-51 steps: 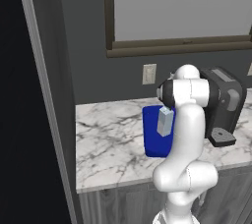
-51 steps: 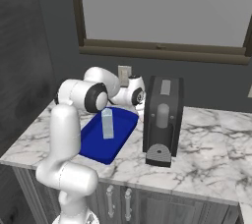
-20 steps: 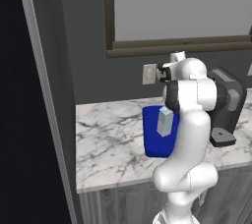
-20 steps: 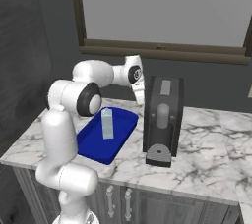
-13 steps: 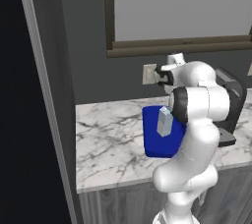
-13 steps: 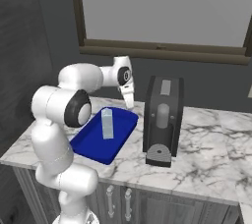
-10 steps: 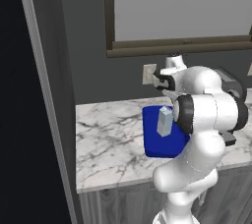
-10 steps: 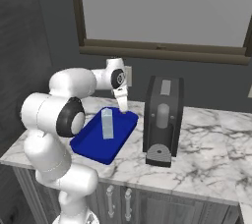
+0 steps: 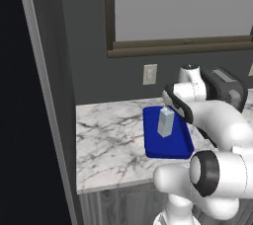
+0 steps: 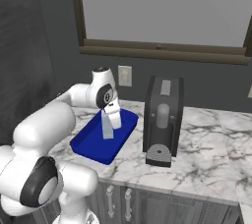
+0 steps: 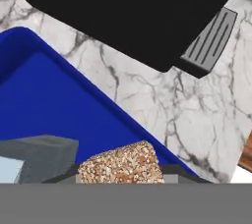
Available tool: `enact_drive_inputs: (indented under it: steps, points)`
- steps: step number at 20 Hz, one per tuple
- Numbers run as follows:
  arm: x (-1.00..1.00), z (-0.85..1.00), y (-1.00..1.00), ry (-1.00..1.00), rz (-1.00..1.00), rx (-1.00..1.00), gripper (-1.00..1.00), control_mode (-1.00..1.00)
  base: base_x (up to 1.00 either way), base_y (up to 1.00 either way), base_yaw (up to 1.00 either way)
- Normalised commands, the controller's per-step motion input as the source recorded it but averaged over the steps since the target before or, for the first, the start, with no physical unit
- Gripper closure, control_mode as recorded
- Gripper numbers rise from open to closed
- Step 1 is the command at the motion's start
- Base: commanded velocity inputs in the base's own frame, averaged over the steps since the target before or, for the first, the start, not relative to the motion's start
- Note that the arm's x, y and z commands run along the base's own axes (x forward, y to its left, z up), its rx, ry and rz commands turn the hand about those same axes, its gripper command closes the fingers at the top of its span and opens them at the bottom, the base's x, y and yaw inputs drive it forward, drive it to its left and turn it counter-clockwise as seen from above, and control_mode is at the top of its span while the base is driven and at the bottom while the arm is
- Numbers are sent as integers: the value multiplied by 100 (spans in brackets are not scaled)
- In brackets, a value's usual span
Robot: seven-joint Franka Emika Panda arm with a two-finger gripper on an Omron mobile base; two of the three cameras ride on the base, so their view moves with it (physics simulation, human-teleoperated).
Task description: Take out the milk from the fridge and place it on the tray on the counter. Then take the sugar cube near the tray and place it in the tray.
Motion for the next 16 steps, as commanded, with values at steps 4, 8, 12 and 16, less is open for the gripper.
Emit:
enact_drive_inputs:
  steps: [4, 8, 12, 16]
  points:
    - [-51, 0, 13, 4, 28, 6, 100, -100, 0, 0, 0]
    - [-16, -1, 8, 9, 32, 6, 100, -100, 0, 0, 0]
    - [-2, -10, 19, 0, 29, 1, 100, -100, 0, 0, 0]
    - [0, -15, 63, 1, 17, -1, 100, -100, 0, 0, 0]
